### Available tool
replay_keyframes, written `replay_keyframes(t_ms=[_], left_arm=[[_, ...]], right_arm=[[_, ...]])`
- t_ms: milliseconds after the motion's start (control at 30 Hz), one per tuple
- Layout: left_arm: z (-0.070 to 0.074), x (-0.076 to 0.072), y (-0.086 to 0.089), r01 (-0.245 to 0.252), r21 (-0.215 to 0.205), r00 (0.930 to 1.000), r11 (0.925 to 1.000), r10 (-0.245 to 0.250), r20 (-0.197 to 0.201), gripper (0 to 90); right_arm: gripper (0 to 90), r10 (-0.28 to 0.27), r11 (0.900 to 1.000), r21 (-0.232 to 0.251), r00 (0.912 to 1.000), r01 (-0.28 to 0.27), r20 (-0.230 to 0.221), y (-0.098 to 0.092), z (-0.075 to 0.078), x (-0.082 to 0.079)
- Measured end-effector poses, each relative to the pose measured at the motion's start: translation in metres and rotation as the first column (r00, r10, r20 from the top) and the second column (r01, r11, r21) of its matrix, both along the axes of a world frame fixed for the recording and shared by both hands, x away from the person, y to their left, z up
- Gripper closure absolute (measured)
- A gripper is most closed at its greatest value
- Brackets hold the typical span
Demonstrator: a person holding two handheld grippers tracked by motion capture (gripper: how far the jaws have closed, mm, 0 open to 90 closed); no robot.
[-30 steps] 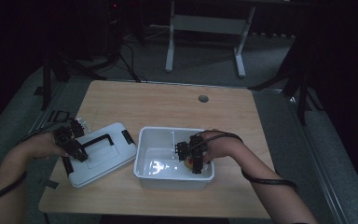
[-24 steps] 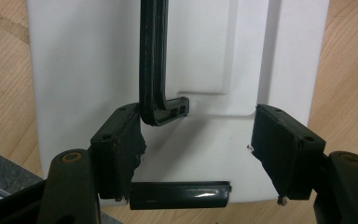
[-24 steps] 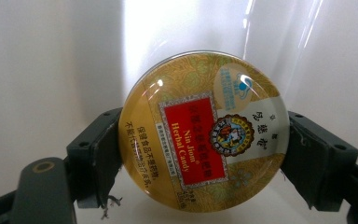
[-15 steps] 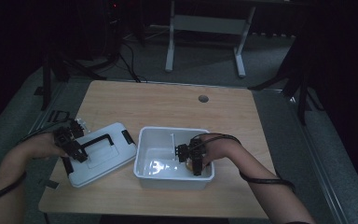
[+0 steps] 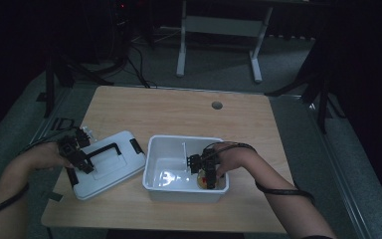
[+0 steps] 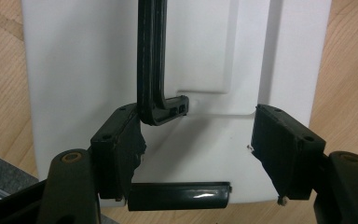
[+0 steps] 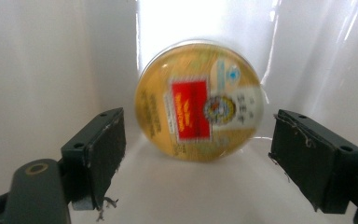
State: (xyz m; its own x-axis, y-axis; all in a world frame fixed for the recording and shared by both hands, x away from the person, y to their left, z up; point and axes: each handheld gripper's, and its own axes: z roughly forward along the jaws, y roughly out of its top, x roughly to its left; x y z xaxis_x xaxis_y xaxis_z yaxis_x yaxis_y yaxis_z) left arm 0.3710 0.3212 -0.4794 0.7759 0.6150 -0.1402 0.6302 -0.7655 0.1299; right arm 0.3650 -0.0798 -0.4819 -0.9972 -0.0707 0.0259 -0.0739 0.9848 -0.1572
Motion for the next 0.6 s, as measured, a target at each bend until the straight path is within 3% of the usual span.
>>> replay_keyframes(t_ms=[300,600], left_arm=[[0.002,-0.001,0.000,0.000,0.001,1.0000,1.0000,0.000,0.004,33.1],[0.003,-0.001,0.001,-0.003,0.003,1.0000,1.0000,0.003,0.000,33.1]], right_arm=[[17.3,0.010,0.998,0.068,0.9990,-0.013,0.043,0.000,0.026,0.001],[14.5,-0.004,0.990,0.144,0.9987,-0.003,0.051,-0.009,0.057,-0.004]])
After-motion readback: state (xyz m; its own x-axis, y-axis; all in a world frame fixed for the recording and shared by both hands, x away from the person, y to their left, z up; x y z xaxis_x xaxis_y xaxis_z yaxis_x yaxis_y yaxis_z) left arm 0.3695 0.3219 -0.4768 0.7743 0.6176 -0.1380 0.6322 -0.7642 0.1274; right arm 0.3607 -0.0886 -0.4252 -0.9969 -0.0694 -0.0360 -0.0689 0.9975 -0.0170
